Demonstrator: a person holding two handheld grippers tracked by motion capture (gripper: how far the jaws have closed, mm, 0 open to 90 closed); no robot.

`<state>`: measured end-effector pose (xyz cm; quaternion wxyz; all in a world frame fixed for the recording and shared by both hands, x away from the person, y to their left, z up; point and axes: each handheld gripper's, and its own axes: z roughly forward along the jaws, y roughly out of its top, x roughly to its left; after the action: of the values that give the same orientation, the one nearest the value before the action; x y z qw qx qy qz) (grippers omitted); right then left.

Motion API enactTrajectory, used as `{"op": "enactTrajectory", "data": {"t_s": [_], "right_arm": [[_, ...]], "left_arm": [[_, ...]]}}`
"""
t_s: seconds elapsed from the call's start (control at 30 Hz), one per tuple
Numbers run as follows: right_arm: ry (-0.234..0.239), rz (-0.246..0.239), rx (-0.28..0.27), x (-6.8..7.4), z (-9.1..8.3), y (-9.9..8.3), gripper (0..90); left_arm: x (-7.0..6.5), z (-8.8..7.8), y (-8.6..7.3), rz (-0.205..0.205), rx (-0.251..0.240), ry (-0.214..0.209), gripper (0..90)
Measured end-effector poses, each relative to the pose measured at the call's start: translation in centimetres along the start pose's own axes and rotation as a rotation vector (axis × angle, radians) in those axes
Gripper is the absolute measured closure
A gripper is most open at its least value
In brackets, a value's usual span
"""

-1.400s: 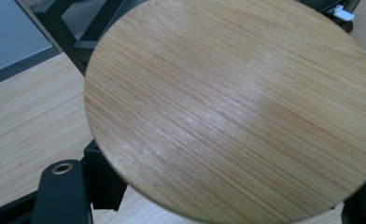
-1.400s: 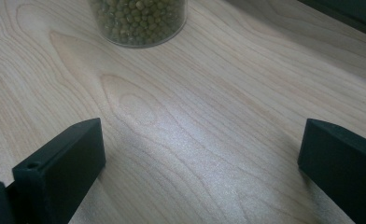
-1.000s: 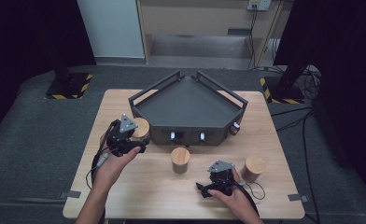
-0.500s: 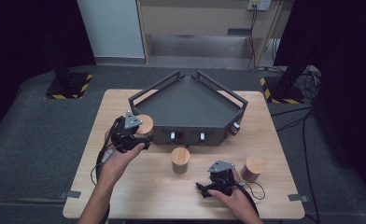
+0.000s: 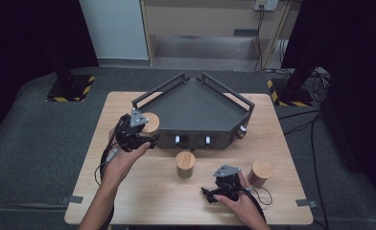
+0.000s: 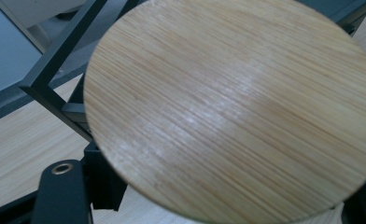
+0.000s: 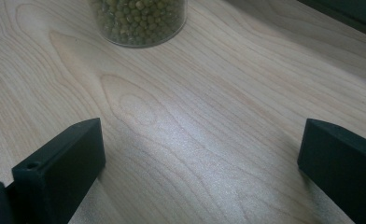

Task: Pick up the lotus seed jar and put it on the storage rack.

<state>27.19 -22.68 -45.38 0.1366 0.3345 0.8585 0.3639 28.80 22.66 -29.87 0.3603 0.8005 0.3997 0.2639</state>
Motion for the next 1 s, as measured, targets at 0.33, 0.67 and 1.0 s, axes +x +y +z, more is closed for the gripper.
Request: {"op": "enactTrajectory", "data": {"t_s": [0.33, 0.67, 1.0], "right_arm": [[0.0, 0.0, 0.0, 0.0, 0.0, 0.0, 0.9], [-0.001, 0.001, 0.0, 0.0, 0.0, 0.0, 0.9], [-0.001, 0.001, 0.0, 0.0, 0.0, 0.0, 0.9]], "left_arm": [[0.1, 0.6, 0.5, 0.009, 0.004, -0.003, 24.4], [0.2, 1.0, 1.1, 0.01, 0.001, 0.001, 24.4], [0.1, 1.3, 1.5, 0.009, -0.003, 0.0, 24.4]]}}
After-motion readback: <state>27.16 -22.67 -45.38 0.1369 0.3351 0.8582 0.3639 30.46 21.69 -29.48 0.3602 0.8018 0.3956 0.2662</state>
